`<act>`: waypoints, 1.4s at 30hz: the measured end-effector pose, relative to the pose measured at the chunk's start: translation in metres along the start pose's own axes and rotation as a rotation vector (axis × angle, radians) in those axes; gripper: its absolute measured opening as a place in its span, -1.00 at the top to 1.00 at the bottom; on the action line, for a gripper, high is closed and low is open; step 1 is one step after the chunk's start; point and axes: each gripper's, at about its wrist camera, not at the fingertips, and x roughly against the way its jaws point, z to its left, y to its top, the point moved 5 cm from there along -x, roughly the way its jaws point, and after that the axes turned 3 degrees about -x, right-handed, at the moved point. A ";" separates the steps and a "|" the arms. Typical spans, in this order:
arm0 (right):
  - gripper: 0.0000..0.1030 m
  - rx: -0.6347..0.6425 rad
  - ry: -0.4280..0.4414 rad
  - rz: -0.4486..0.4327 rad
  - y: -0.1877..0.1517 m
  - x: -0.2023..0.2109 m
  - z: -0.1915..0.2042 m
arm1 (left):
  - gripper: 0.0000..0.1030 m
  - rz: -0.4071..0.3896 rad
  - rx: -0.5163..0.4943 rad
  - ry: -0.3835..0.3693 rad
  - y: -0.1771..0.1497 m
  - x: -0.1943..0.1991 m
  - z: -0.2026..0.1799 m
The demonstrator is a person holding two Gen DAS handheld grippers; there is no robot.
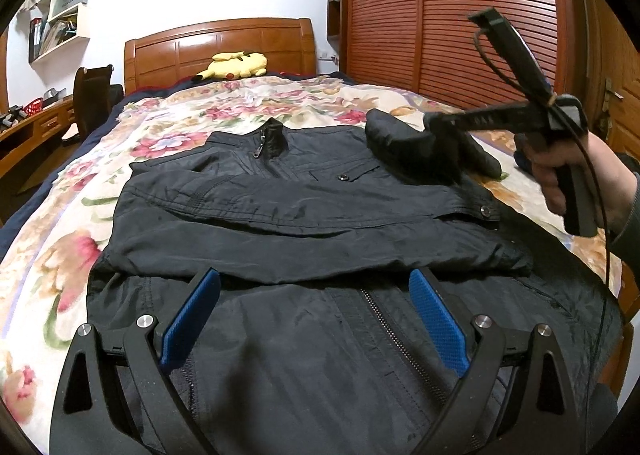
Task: Fold large clothes
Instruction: 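Lift the other sleeve with the right tool and fold it across the jacket, then lower the held sleeve onto the jacket body with the right tool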
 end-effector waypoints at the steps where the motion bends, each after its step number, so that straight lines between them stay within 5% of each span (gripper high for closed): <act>1: 0.90 -0.004 0.004 0.015 -0.001 0.004 -0.001 | -0.86 0.000 0.000 0.000 0.000 0.000 0.000; 10: 0.85 0.069 -0.002 -0.040 0.021 0.055 0.019 | -0.86 -0.005 -0.010 0.007 0.000 0.003 -0.001; 12: 0.72 0.086 -0.029 -0.066 0.029 0.065 0.017 | -0.86 -0.005 -0.008 0.009 0.000 0.003 0.000; 16: -0.04 0.040 -0.079 -0.063 0.032 0.068 -0.004 | -0.86 -0.004 -0.001 0.010 -0.001 0.003 0.001; 17: -0.10 0.028 -0.096 -0.061 0.032 0.065 -0.011 | -0.86 -0.004 -0.001 0.010 -0.001 0.004 0.001; 42: -0.14 -0.255 -0.310 0.224 -0.009 -0.059 -0.108 | -0.86 0.007 -0.009 0.009 -0.003 0.001 0.000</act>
